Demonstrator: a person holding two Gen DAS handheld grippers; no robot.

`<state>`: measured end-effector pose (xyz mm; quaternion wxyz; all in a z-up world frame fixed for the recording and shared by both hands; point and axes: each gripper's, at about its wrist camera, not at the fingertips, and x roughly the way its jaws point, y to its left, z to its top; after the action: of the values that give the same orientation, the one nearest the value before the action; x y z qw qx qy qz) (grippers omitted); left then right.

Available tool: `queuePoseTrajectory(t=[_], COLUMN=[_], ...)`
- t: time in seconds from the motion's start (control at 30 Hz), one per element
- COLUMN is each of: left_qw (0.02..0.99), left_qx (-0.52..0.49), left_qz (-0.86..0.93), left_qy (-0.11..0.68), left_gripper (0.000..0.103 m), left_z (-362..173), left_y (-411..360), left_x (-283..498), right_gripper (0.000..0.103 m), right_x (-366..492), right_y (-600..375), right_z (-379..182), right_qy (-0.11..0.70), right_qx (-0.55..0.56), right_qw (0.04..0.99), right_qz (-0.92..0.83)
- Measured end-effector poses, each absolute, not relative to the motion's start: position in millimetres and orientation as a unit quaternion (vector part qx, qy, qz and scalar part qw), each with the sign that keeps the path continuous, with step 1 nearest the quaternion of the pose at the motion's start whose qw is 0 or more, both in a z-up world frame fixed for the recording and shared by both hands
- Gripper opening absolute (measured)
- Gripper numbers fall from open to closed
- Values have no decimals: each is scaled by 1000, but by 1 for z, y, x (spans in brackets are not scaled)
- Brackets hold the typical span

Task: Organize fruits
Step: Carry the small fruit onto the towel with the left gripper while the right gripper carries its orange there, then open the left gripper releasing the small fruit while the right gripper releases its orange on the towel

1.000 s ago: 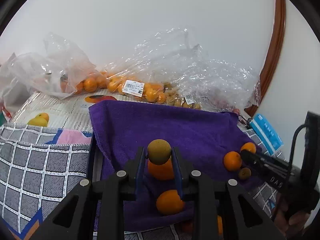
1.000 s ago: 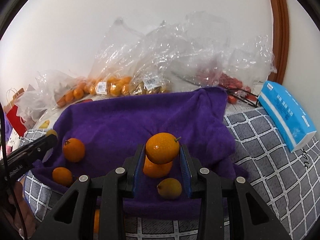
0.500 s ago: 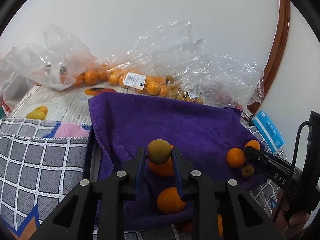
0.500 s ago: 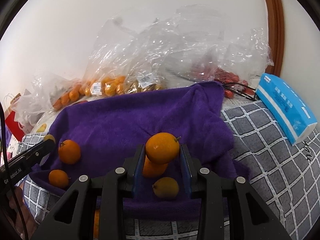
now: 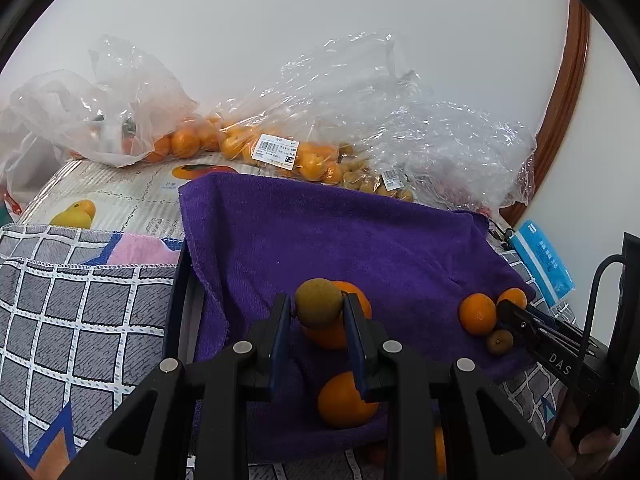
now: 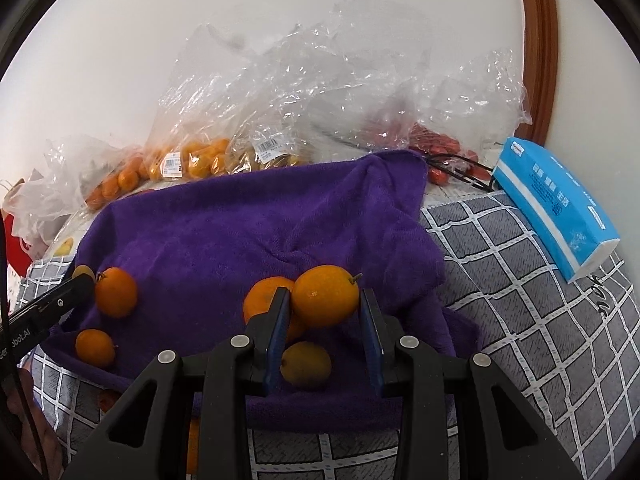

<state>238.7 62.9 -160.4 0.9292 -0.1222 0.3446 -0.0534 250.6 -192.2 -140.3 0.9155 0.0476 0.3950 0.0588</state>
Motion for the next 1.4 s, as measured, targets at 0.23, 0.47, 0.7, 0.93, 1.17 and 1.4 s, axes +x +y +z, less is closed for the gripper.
queuePoseTrajectory(t=[0.23, 0.47, 0.7, 0.93, 1.17, 1.4], left_qw=[928, 922, 921, 921, 924, 930], left_qx=[-127, -133, -129, -121, -124, -126], left_qz=[-56, -69, -76, -82, -88, -93], left_qy=[346, 356, 360, 361, 350, 332], left_gripper=[26, 26, 26, 26, 31, 42], left_z=[-161, -163, -164, -165, -162, -158], left_y=[64, 62, 58, 54, 53, 54], left_x=[239, 241, 241, 241, 237, 233], right_gripper=[34, 35, 37, 43, 51, 51], right_x=[251, 250, 250, 248, 244, 240], right_y=[-193, -190, -191, -188, -185, -182], right_z=[-141, -141, -141, -140, -136, -134], right_qy=[399, 397, 397, 390, 373, 362], right_qx=[44, 36, 37, 34, 36, 33], right_qw=[914, 915, 915, 918, 925, 929], right_qz=[61, 59, 59, 62, 61, 64])
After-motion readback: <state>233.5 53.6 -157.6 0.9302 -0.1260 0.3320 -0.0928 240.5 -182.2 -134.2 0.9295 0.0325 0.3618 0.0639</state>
